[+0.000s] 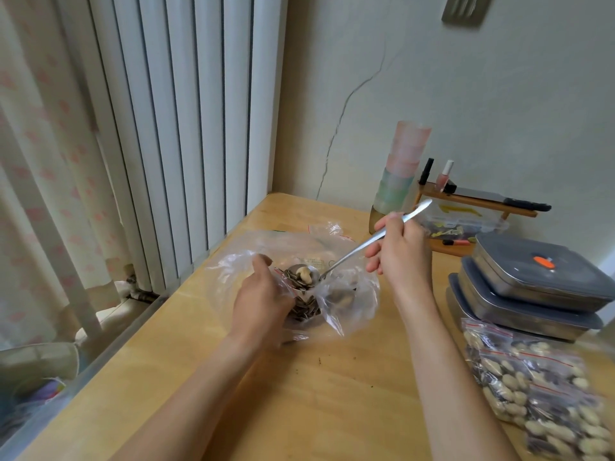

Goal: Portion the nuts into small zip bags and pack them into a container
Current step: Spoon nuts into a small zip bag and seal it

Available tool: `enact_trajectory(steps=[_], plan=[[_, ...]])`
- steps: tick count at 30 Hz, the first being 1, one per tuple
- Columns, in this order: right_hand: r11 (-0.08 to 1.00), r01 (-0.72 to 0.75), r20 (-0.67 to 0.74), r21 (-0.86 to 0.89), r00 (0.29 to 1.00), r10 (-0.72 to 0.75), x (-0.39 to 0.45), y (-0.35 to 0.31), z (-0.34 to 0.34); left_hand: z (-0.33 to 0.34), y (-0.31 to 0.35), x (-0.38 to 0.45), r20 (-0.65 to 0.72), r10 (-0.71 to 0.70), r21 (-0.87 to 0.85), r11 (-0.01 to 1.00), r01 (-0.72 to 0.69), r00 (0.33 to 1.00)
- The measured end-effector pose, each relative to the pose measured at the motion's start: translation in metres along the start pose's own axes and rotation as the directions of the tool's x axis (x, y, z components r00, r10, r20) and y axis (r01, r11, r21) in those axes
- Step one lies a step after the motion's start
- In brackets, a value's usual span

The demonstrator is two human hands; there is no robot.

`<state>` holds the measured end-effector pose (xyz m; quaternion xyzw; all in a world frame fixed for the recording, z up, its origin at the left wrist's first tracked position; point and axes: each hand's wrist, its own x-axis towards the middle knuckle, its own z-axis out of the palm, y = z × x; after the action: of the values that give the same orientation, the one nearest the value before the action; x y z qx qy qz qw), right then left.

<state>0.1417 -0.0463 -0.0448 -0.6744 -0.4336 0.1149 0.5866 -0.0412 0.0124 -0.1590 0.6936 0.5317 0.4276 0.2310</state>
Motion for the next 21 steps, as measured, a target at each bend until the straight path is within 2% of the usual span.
enact_trajectory(steps=[3, 8, 12, 15, 18, 21], plan=[[0.994, 0.106, 0.062, -0.038, 0.993, -0.103, -0.006, -0.01, 0.0, 0.001, -0.001, 0.002, 0.035, 0.053, -0.028, 0.998, -0.052, 0.998], [0.933, 0.328, 0.105, -0.147, 0.943, -0.315, -0.014, -0.025, 0.0, 0.002, 0.005, 0.002, 0.19, 0.205, -0.138, 0.974, -0.18, 0.96], [0.852, 0.487, 0.175, -0.193, 0.872, -0.458, -0.019, -0.037, -0.002, 0.004, 0.006, 0.004, 0.092, 0.262, -0.139, 0.959, -0.248, 0.961], [0.766, 0.606, 0.274, -0.214, 0.79, -0.549, -0.023, -0.043, -0.002, 0.004, 0.004, 0.005, 0.072, 0.253, -0.148, 0.959, -0.241, 0.965], [0.721, 0.667, 0.386, -0.188, 0.726, -0.57, -0.028, -0.047, 0.001, 0.004, 0.002, 0.004, 0.062, 0.239, -0.166, 0.96, -0.226, 0.969], [0.677, 0.715, 0.367, -0.172, 0.685, -0.63, -0.03, -0.046, 0.006, 0.005, 0.001, 0.004, 0.05, 0.23, -0.186, 0.958, -0.217, 0.972]])
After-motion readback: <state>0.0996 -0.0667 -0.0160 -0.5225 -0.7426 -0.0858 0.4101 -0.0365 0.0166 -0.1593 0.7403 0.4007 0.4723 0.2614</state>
